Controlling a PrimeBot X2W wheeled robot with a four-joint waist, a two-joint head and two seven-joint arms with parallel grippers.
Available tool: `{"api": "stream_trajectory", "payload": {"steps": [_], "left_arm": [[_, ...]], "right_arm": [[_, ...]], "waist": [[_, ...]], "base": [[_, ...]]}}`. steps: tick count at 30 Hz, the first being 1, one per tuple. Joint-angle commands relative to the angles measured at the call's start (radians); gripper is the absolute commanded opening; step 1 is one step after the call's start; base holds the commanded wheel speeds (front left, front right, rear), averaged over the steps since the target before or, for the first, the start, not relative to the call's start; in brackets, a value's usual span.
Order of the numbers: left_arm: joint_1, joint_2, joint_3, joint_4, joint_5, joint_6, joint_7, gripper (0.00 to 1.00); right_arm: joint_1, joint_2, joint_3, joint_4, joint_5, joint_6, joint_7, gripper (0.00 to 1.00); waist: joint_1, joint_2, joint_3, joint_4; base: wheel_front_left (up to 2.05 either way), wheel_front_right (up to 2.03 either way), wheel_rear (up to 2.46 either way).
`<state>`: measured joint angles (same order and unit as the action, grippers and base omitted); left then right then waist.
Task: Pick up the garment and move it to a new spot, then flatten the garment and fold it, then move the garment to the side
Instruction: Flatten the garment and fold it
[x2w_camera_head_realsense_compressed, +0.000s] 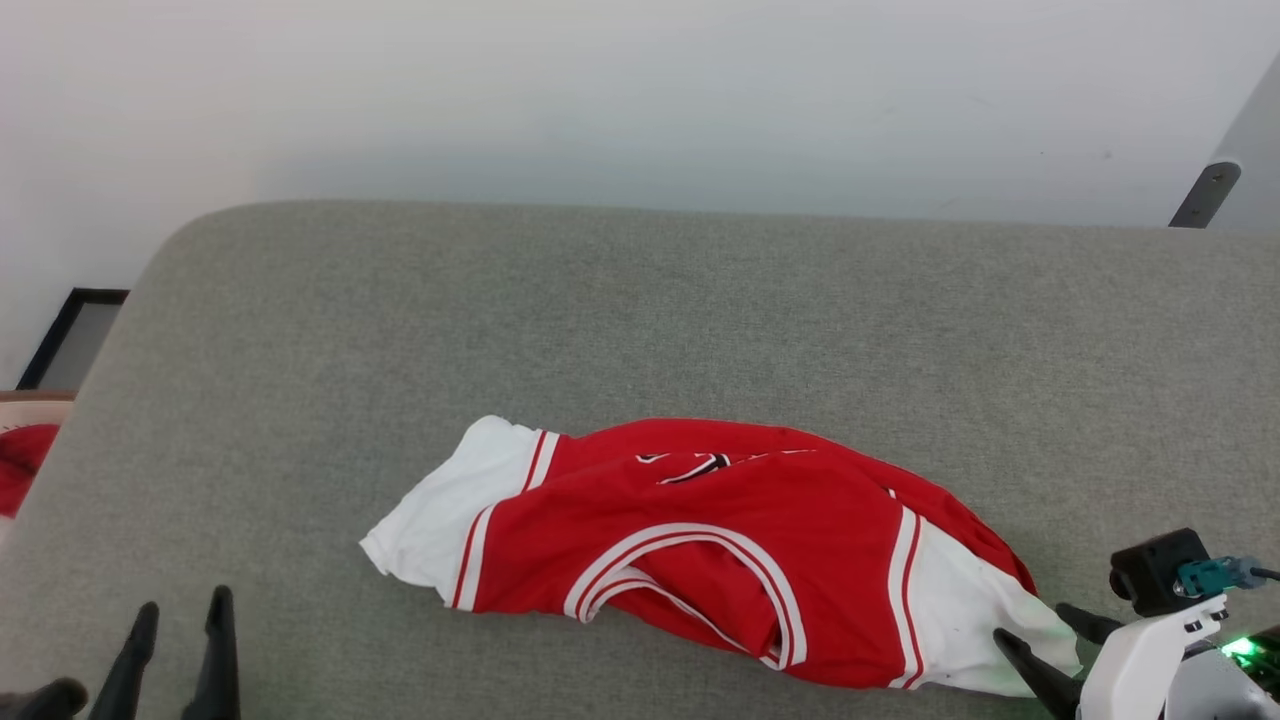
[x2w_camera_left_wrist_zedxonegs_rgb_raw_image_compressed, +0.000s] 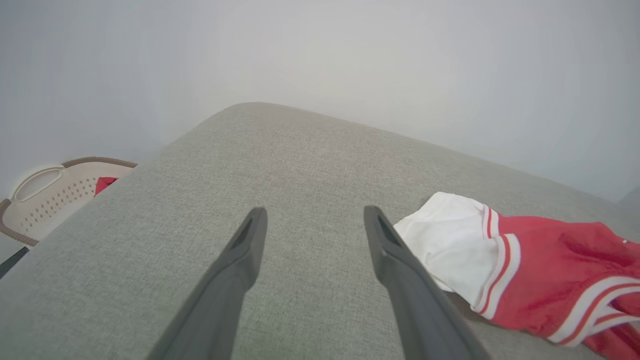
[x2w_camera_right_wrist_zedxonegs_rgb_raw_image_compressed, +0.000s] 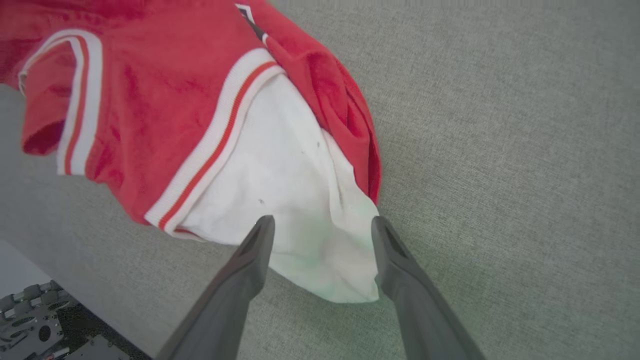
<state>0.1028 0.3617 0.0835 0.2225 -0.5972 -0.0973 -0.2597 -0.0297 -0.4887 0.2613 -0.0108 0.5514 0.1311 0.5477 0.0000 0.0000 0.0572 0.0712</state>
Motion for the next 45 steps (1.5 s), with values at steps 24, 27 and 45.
{"api": "stream_trajectory", "payload": {"steps": [24, 27, 45], "left_arm": [[-0.279, 0.247, -0.209, -0.029, -0.238, -0.029, 0.628, 1.00], [-0.320, 0.259, -0.236, 0.019, -0.260, -0.012, 0.741, 1.00], [-0.498, 0.259, -0.358, 0.233, -0.236, -0.019, 0.928, 1.00]], "right_arm": [[0.018, 0.136, -0.134, -0.115, -0.116, -0.001, -0.126, 1.00], [0.023, 0.144, -0.156, -0.127, -0.119, -0.001, -0.128, 1.00], [0.052, 0.191, -0.234, -0.195, -0.131, -0.001, -0.102, 1.00]], "waist": [[0.0000, 0.0000, 0.043, -0.067], [0.0000, 0.0000, 0.056, -0.077], [0.0000, 0.0000, 0.135, -0.121]], "base": [[0.00, 0.00, 0.00], [0.00, 0.00, 0.00], [0.00, 0.00, 0.00]]}}
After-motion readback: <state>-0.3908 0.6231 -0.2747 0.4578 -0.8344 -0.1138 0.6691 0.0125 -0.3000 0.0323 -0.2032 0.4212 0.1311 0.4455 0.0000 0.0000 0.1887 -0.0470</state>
